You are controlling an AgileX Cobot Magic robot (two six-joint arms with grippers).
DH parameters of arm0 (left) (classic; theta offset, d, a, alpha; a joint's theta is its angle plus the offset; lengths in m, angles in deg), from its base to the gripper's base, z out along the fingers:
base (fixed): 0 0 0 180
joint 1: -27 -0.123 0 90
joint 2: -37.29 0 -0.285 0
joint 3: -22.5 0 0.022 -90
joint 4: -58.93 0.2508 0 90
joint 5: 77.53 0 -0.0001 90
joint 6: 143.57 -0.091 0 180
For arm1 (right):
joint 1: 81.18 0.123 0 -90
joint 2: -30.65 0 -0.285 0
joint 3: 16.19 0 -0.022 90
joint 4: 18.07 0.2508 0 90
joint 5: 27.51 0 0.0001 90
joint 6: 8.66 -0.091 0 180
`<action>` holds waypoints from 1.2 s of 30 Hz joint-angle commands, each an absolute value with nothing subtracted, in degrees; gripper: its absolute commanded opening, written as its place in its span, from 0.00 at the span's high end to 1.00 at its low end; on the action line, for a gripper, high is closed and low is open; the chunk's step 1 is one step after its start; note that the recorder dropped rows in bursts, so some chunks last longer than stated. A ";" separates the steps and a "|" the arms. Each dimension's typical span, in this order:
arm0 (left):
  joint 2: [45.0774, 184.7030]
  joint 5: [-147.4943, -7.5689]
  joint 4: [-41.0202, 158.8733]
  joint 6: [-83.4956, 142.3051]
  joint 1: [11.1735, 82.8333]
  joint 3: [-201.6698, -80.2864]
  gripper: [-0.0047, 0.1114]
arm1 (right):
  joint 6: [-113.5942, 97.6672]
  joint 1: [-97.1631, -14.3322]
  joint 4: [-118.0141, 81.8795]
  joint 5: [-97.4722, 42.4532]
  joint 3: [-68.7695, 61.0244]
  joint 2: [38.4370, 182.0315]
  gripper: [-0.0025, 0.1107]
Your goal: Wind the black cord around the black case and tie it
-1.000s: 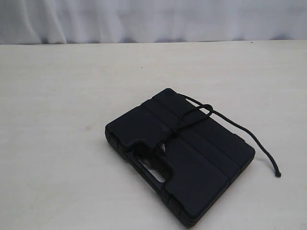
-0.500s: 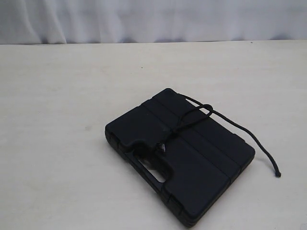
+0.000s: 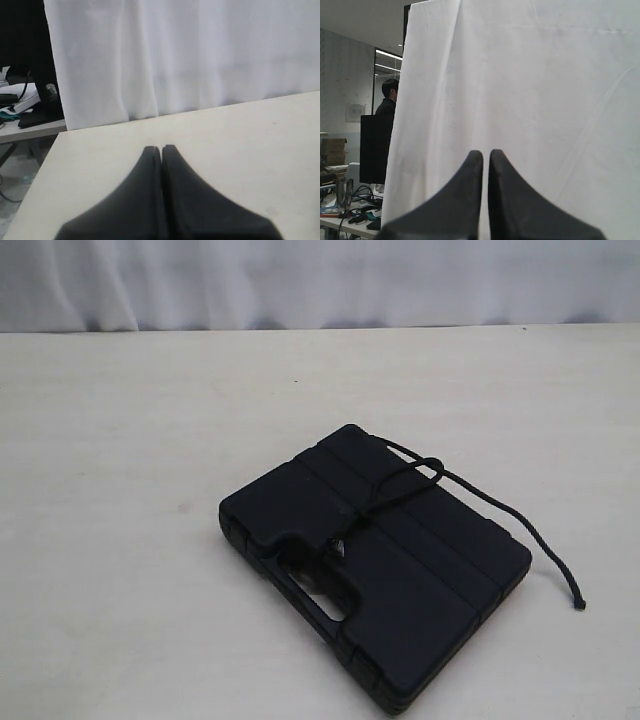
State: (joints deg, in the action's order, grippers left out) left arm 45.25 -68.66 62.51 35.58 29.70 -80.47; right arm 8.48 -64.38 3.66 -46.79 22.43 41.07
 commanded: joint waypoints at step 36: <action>45.08 -59.90 62.73 36.43 28.40 -80.29 0.96 | 8.49 -64.35 3.78 -47.02 22.69 40.87 0.94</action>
